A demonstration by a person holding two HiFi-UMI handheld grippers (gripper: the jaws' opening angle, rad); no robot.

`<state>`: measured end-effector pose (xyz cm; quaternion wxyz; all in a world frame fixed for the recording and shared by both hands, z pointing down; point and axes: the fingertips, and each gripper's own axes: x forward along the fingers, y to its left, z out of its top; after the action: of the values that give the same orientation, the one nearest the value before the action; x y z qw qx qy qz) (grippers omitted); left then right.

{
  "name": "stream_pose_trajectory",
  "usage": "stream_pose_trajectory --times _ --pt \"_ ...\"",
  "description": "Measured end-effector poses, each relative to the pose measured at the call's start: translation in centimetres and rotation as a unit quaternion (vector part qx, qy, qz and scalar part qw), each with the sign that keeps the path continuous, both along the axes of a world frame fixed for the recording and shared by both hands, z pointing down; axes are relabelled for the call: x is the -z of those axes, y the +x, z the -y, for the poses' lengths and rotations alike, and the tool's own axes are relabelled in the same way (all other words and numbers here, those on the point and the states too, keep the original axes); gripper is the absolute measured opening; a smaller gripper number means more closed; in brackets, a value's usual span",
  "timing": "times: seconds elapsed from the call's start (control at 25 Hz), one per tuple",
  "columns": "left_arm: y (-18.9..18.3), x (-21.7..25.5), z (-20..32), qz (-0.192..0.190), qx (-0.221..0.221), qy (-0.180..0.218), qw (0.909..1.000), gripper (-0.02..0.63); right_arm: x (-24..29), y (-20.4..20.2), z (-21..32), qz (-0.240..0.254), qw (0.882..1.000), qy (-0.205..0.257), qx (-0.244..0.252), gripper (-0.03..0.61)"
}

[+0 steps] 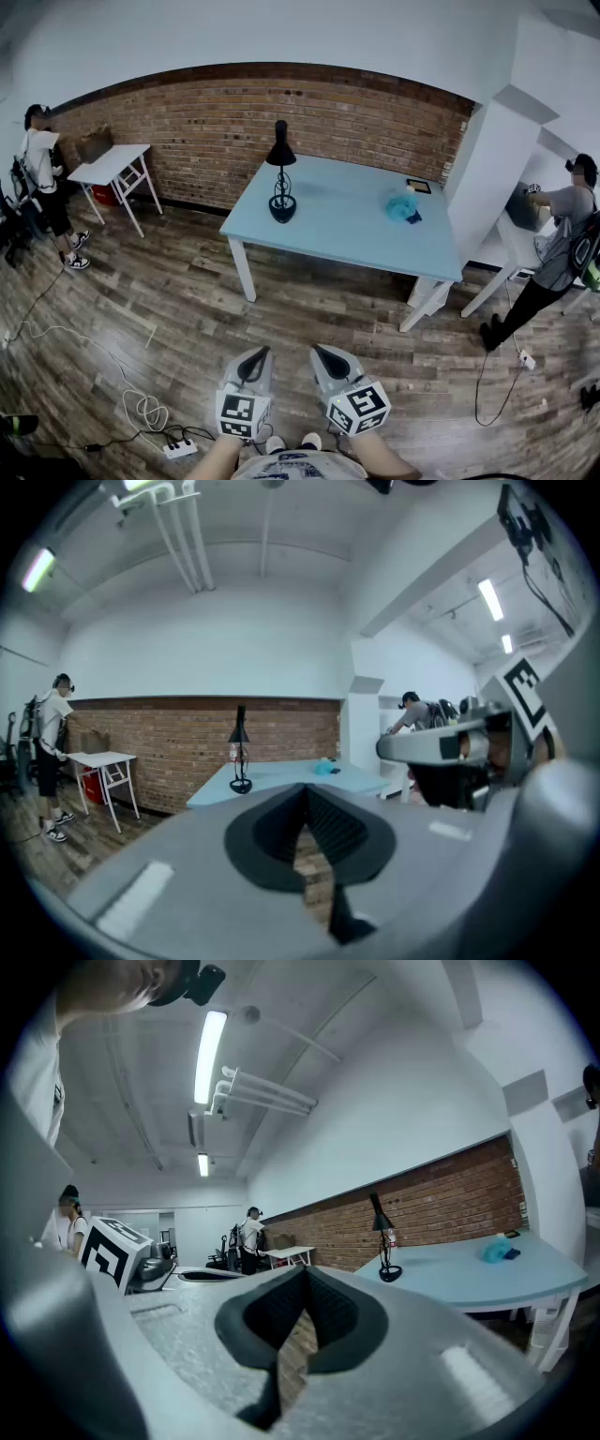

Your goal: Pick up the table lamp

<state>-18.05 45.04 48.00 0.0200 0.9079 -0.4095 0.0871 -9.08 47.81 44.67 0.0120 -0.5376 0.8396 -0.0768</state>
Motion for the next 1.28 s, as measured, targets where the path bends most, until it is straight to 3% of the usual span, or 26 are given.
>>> stream_pose_trajectory --times 0.24,0.48,0.72,1.04,1.28 --pt "1.1 -0.8 -0.4 0.005 -0.003 -0.012 0.9999 -0.008 0.2 0.2 -0.3 -0.01 1.0 0.009 0.019 -0.002" --pt "2.2 -1.4 -0.4 -0.005 0.004 -0.032 0.9995 -0.008 0.1 1.1 -0.2 0.014 0.999 0.005 0.029 -0.002" --pt "4.1 -1.4 0.0 -0.009 0.011 -0.023 0.9996 -0.008 -0.3 3.6 -0.6 0.034 0.999 -0.001 0.039 -0.002" --pt "6.3 -2.1 2.5 -0.006 0.012 -0.026 0.9996 -0.008 -0.2 6.1 1.2 0.044 0.999 0.003 0.031 -0.002" --pt "7.0 -2.5 7.5 0.011 0.01 -0.012 0.9998 -0.008 -0.3 7.0 6.1 0.04 0.999 0.008 0.021 -0.002"
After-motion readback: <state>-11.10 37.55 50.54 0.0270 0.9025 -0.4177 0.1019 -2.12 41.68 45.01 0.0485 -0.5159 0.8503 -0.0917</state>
